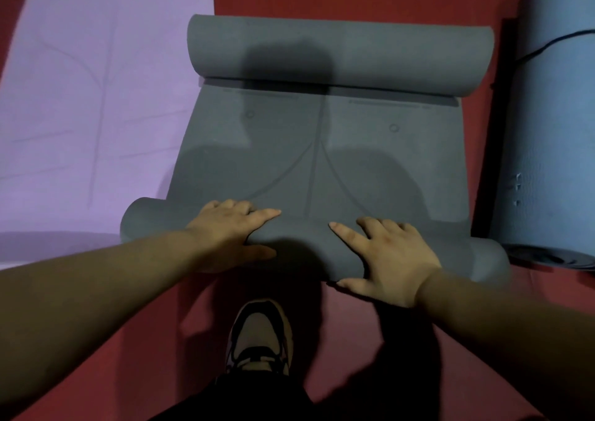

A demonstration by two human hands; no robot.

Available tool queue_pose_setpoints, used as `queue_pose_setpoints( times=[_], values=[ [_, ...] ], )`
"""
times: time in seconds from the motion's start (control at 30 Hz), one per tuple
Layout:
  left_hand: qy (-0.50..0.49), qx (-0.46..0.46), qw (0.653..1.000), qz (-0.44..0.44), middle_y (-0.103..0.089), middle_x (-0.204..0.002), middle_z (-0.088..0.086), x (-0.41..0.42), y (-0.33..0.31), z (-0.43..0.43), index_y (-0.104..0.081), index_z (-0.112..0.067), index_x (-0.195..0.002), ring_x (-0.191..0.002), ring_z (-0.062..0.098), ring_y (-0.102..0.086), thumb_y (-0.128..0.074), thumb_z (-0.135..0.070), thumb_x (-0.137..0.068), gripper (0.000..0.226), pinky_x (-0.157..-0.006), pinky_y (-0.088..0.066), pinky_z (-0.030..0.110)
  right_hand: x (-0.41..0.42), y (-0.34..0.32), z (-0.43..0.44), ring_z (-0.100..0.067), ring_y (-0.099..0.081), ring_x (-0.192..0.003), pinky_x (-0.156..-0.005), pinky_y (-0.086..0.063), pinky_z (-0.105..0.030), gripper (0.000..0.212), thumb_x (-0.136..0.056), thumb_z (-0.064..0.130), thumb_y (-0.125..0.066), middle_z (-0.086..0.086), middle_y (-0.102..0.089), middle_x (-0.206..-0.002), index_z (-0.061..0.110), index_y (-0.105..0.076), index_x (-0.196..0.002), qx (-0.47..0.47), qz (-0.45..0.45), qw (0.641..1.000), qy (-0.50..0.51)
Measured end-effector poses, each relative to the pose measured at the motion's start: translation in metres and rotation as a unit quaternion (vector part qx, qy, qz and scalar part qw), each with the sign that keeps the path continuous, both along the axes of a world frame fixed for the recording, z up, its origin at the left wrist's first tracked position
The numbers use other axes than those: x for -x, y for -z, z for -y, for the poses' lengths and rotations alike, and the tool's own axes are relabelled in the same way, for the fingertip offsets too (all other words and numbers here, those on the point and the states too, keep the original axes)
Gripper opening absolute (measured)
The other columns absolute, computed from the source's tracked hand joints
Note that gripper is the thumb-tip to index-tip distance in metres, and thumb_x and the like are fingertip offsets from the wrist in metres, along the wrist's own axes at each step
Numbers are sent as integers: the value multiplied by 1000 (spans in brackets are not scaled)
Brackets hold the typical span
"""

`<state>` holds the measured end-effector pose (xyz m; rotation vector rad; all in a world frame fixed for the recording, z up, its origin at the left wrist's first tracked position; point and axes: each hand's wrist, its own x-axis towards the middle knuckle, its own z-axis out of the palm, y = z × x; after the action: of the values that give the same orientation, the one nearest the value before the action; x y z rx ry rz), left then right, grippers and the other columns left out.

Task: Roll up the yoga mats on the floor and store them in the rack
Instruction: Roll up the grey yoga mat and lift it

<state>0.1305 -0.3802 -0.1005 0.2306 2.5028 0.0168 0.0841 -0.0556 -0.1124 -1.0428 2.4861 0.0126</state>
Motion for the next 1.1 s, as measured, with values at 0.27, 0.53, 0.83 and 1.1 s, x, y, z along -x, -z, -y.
queue_pose_setpoints(
  times=[0.27, 0.53, 0.83, 1.1],
  values=[
    [8, 27, 991, -134, -45, -149, 14, -31, 9, -8, -22, -38, -159, -136, 37, -43, -33, -87, -79, 94, -114, -31, 60, 30, 0, 4, -25, -54, -123, -102, -44, -48, 102, -71, 95, -37, 4, -51, -137, 51, 0, -156, 8, 62, 998, 10],
    [-3, 31, 995, -96, -36, -155, 8, -15, 5, -8, -6, -46, -158, -142, 29, -34, -17, -89, -76, 93, -118, -19, 50, 34, -4, 4, -26, -55, -123, -101, -44, -45, 102, -72, 93, -37, 3, -51, -139, 48, -3, -158, 3, 51, 999, 8],
    [-2, 34, 997, -63, -34, -155, -1, 2, -1, -5, 0, -49, -156, -140, 23, -34, -9, -92, -71, 95, -115, -22, 42, 11, 6, -1, -36, -54, -119, -96, -45, -51, 90, -84, 84, -34, -14, -50, -141, 43, -8, -160, 11, -80, 996, -24],
    [-24, 51, 992, -110, -23, -164, 9, -12, 5, -9, 6, -43, -159, -151, 34, -19, -11, -90, -75, 98, -123, -10, 59, 51, -5, 5, -26, -56, -119, -99, -46, -46, 96, -76, 93, -31, 0, -51, -133, 54, 4, -155, 3, 18, 1000, -10]
  ],
)
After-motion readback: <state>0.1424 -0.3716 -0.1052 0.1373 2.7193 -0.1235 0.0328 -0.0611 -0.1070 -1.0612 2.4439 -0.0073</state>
